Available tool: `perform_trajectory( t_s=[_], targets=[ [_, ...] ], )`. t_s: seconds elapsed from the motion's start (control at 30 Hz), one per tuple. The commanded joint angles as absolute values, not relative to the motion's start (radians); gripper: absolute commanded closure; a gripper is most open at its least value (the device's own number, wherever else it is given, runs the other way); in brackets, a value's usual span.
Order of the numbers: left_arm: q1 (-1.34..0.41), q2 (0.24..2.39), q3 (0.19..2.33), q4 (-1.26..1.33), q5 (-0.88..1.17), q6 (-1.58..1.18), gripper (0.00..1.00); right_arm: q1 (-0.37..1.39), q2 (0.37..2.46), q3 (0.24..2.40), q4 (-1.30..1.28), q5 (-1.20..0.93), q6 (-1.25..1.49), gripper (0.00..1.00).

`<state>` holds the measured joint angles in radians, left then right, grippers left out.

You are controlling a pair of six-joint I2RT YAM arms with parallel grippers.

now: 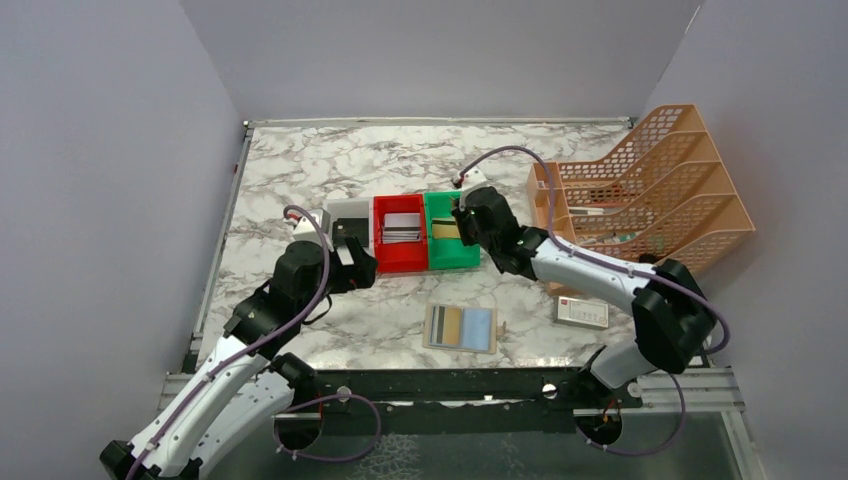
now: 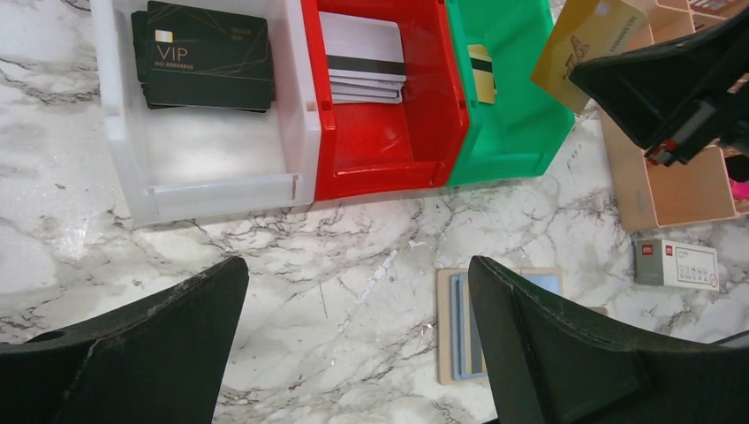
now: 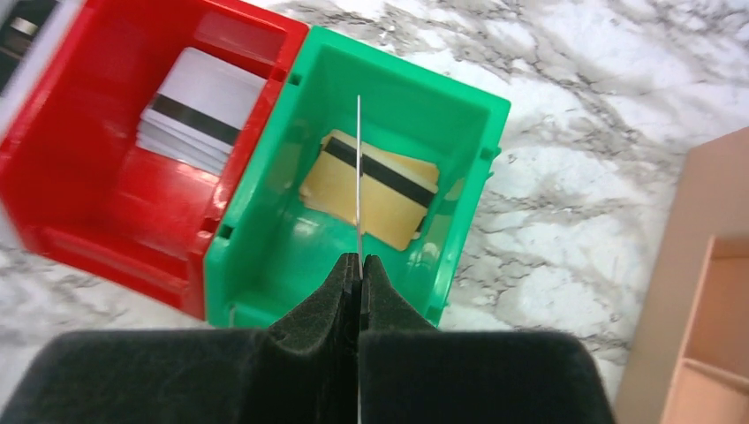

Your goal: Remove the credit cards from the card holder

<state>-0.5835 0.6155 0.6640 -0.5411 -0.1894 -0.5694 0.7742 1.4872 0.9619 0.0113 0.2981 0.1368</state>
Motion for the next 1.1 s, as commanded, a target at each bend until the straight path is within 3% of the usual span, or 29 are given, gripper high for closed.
perform_trajectory(
  t_s=[0.0, 0.4, 0.67, 0.97, 1.07],
  targets=[
    [-0.582, 0.592, 0.678, -0.555, -0.227, -0.546, 0.01, 0.805, 1.587, 1.025, 0.005, 0.450, -0.078, 0.99],
    [-0.581, 0.597, 0.680, -0.556, -0.210, -0.541, 0.01, 0.818, 1.810, 1.049, 0.221, 0.559, -0.426, 0.99],
    [-0.582, 0.600, 0.680, -0.557, -0.209, -0.542, 0.01, 0.819, 1.890, 1.104, 0.147, 0.501, -0.461, 0.95],
    [-0.582, 0.606, 0.679, -0.556, -0.205, -0.541, 0.01, 0.818, 1.925, 1.193, -0.066, 0.410, -0.366, 0.77],
    [-0.581, 0.610, 0.680, -0.557, -0.201, -0.538, 0.01, 0.818, 1.911, 1.200, -0.082, 0.393, -0.345, 0.61]
  ],
)
